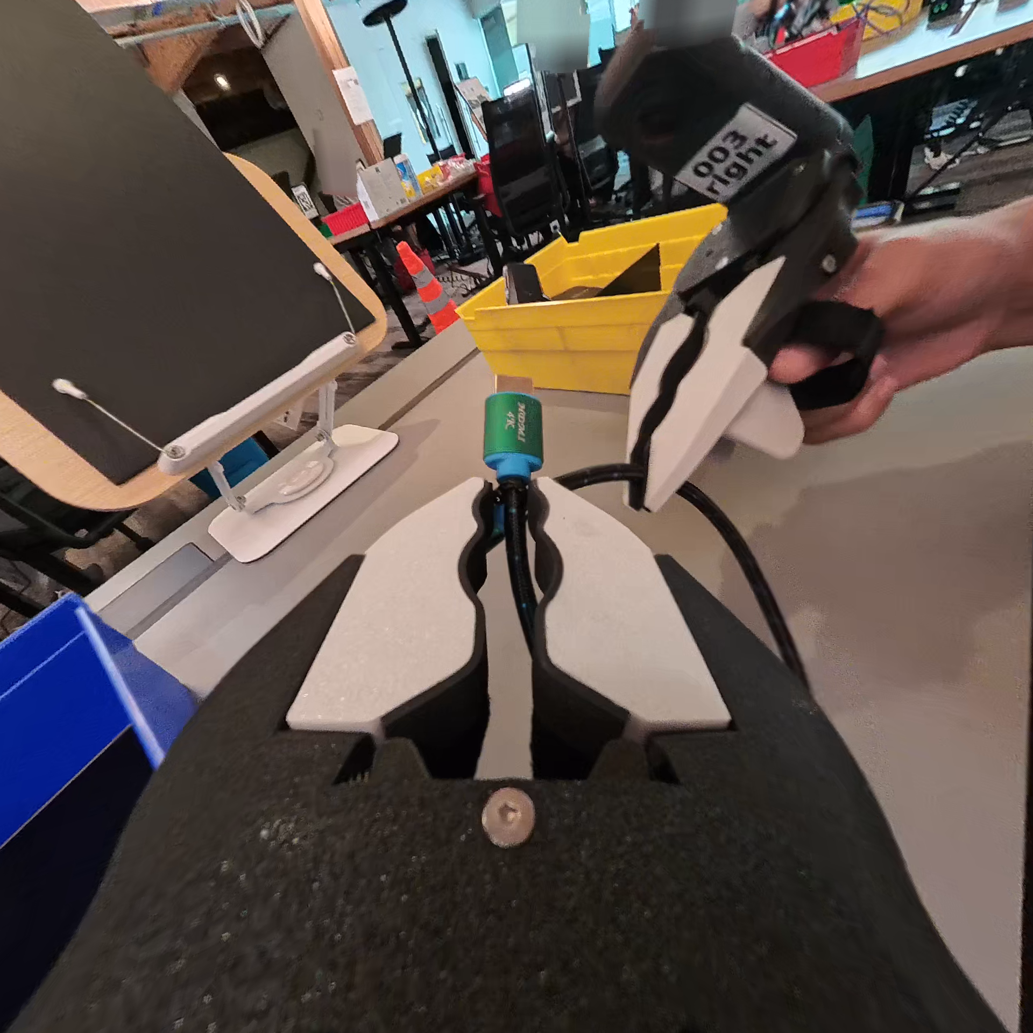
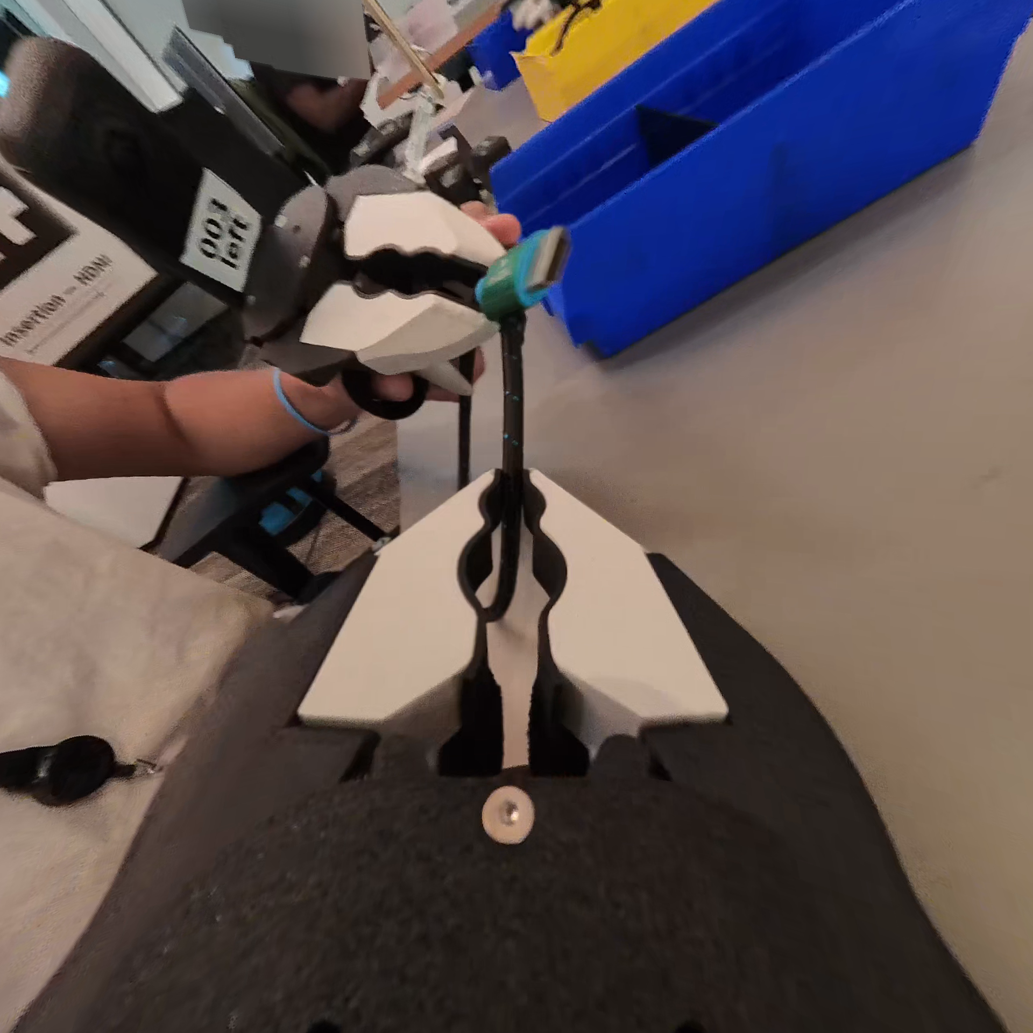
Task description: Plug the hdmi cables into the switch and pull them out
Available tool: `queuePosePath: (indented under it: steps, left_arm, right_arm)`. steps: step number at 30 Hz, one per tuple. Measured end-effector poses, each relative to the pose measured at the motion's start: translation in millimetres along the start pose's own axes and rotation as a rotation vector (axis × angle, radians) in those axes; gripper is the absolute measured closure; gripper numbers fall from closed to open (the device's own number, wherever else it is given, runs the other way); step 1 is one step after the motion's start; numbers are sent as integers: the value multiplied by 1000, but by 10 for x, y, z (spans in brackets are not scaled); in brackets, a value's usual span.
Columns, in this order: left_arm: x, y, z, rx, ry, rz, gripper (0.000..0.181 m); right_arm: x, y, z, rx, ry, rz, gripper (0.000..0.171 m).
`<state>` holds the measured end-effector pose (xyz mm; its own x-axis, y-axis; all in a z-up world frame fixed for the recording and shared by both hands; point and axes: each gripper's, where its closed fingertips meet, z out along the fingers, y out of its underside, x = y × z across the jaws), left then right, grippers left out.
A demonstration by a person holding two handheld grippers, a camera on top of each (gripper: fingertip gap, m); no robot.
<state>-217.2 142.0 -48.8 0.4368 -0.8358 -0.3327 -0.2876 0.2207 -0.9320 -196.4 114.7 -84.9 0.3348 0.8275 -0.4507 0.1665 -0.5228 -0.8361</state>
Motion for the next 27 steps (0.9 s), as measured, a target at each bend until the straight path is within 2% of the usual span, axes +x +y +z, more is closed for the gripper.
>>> queuePosePath:
  steps: [6,11,14,17,19,21,27]
  left_arm:
    - [23,-157,-75,42,9,-159,153]
    - [64,-6,-234,3,2,-330,151]
    - [127,193,-315,-51,-16,-386,153]
    - [223,338,-347,-96,-9,-417,154]
    - [265,381,-350,-121,-8,-403,154]
    - [278,391,-350,-135,-14,-370,155]
    - [350,436,-316,-155,16,-380,156]
  right_arm:
    - [189,-152,-397,4,88,1,166]
    - [99,-642,-1254,101,184,-131,166]
    - [196,-864,-1862,110,391,-245,166]
    - [477,-861,-2362,-18,617,-345,166]
    - [671,-791,-2628,-108,697,-348,166]
    - [856,-691,-2812,-160,700,-308,166]
    - [1384,-260,-2825,-151,380,56,166]
